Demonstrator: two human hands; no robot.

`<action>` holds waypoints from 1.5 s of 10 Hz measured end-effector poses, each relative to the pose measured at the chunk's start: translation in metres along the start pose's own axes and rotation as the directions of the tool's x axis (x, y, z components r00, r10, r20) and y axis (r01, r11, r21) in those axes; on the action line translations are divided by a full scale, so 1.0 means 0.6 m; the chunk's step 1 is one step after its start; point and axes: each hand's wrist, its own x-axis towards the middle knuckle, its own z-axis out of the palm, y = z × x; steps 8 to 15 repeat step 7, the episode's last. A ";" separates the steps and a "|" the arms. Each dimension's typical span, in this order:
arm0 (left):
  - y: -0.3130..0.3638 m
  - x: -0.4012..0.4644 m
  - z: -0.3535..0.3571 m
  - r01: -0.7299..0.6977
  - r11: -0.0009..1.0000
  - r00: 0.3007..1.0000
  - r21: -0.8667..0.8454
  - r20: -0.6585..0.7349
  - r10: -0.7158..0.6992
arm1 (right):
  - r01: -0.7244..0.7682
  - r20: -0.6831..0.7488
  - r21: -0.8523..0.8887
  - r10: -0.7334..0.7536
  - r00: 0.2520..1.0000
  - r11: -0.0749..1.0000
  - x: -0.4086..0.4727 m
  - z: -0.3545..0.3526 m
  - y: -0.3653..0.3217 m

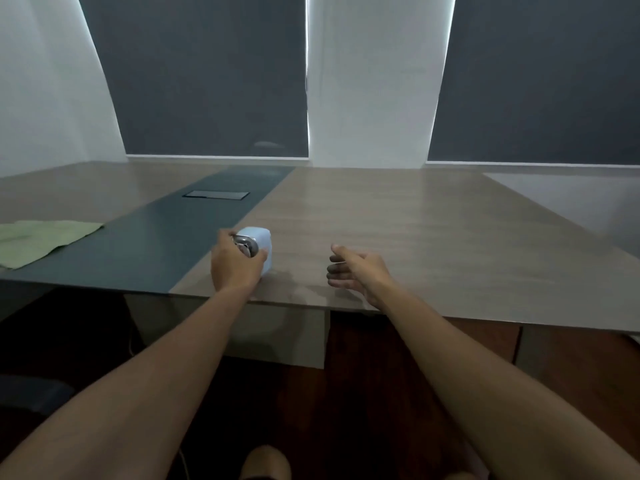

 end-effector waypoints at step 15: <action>0.027 -0.027 0.011 -0.243 0.921 0.964 0.303 -0.027 0.264 | 0.099 -0.175 -0.676 -0.289 0.941 0.730 -0.035 -0.093 -0.031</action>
